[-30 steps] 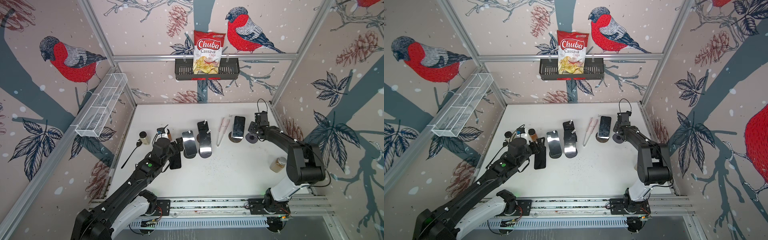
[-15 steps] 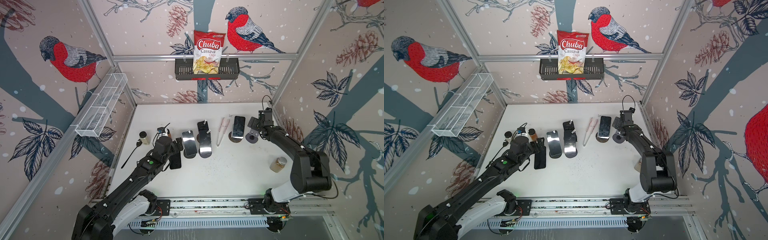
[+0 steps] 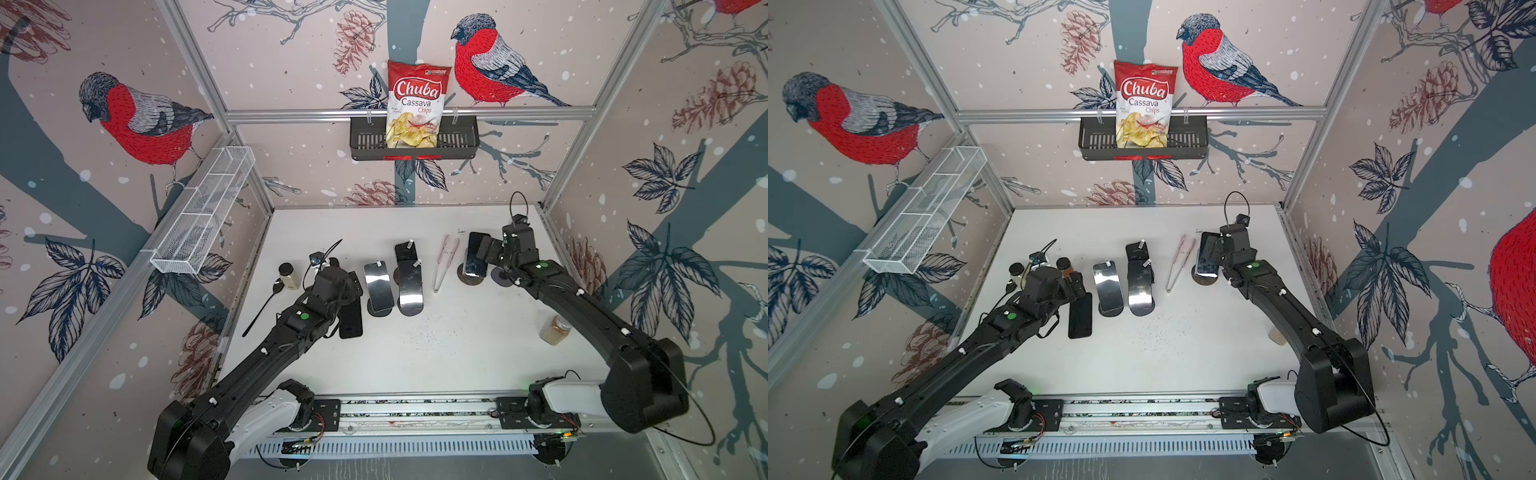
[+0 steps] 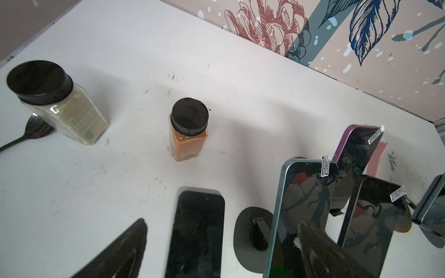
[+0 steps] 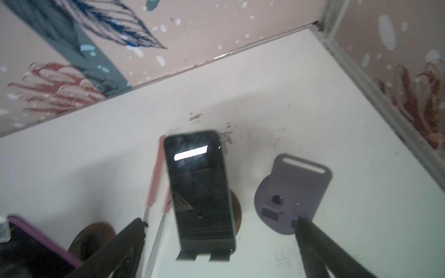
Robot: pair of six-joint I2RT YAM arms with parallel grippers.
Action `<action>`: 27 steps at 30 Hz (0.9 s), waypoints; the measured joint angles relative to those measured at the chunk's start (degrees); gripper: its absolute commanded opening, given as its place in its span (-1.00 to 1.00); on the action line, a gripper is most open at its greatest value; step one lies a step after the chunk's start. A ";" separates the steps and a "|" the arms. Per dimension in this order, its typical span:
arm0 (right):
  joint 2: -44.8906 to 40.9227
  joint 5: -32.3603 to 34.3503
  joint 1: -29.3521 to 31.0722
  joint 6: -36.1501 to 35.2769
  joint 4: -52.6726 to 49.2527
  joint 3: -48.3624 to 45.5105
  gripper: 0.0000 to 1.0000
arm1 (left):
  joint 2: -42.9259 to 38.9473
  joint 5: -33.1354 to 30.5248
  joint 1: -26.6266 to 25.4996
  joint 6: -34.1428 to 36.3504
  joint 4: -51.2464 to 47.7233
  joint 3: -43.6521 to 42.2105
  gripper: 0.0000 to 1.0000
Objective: Remove the phone from the phone stand
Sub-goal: 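Reach left gripper to the teal-edged phone while right gripper moves beside it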
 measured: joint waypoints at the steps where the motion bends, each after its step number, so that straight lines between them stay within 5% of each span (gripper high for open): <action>1: -0.24 0.00 1.27 0.00 -0.09 -0.50 0.98 | 0.26 -0.15 -0.22 -0.46 -0.39 0.61 0.93; 11: -1.16 -0.63 12.07 0.63 -1.33 -3.82 0.98 | 6.60 -5.22 -9.31 -5.49 -4.85 5.49 0.92; 27: -1.55 -0.33 13.18 1.40 0.24 -6.25 0.99 | 21.57 -6.38 -12.02 -8.48 -3.76 13.31 0.91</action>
